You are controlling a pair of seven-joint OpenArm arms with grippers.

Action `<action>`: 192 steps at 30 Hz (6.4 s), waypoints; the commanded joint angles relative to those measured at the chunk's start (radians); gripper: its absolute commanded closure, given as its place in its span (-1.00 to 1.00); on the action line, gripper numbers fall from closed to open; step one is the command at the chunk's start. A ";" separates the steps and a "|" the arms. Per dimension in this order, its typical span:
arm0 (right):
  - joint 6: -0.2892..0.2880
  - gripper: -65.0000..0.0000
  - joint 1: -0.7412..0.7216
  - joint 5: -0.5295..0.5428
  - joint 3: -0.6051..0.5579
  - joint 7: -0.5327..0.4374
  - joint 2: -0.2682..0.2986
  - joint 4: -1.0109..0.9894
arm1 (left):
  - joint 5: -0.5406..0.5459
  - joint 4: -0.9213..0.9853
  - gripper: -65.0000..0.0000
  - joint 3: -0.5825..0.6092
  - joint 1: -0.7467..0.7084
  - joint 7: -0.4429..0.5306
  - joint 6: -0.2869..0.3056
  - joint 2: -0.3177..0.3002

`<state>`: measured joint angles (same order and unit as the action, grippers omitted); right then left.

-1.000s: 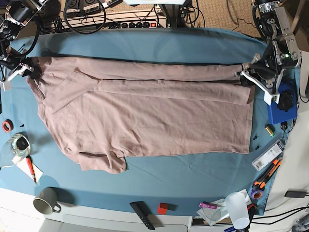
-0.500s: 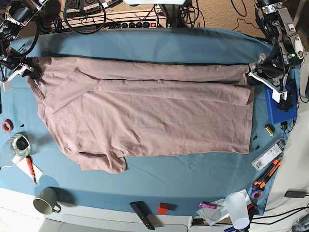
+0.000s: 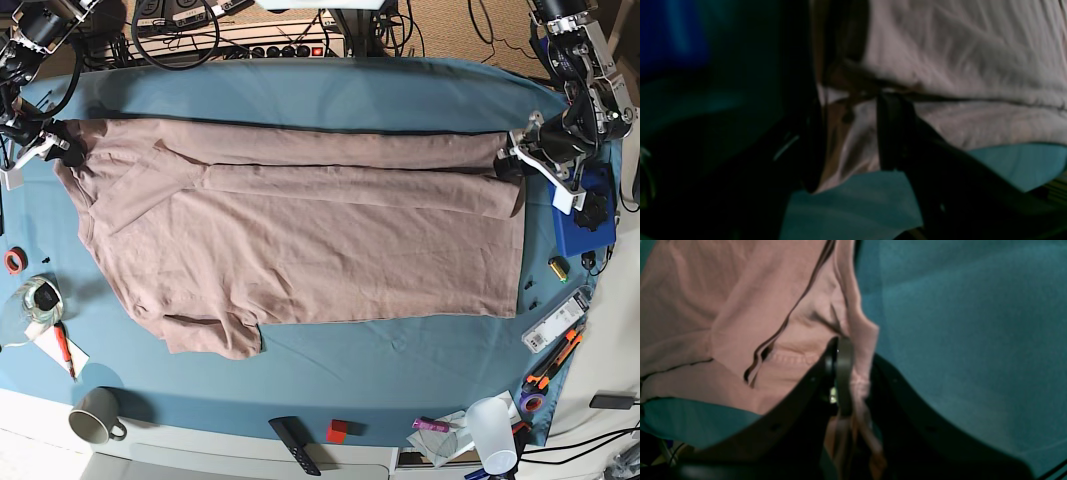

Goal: Fold the T-shirt properly
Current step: 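Pull the folded edge outward with both grippers to flatten the shirt, then open both grippers and release the shirt edge, then move the right gripper down to the shirt's sleeve near the hem, then grasp the sleeve with the right gripper and tuck it inward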

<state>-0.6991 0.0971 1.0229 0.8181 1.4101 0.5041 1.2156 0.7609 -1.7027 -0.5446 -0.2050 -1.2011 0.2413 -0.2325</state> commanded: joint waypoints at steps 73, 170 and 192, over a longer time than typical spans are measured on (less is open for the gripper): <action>0.001 0.52 0.246 0.291 0.179 -0.014 0.023 0.204 | 0.107 -0.122 0.21 -0.089 -0.199 -0.109 0.049 -0.103; 0.207 1.00 -0.512 -0.568 -0.679 -0.141 -0.135 0.121 | 0.077 -0.372 0.21 -0.087 -0.048 0.049 0.168 -0.097; 0.202 0.38 -0.480 -0.572 -0.679 -0.097 -0.131 0.139 | 0.070 -0.371 0.21 -0.087 -0.050 0.050 0.168 -0.097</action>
<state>-0.4938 -0.3511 0.4427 0.1345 1.3293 0.3527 1.3354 0.8219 -2.0613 -0.6277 -0.2577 -1.1698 0.4088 -0.3161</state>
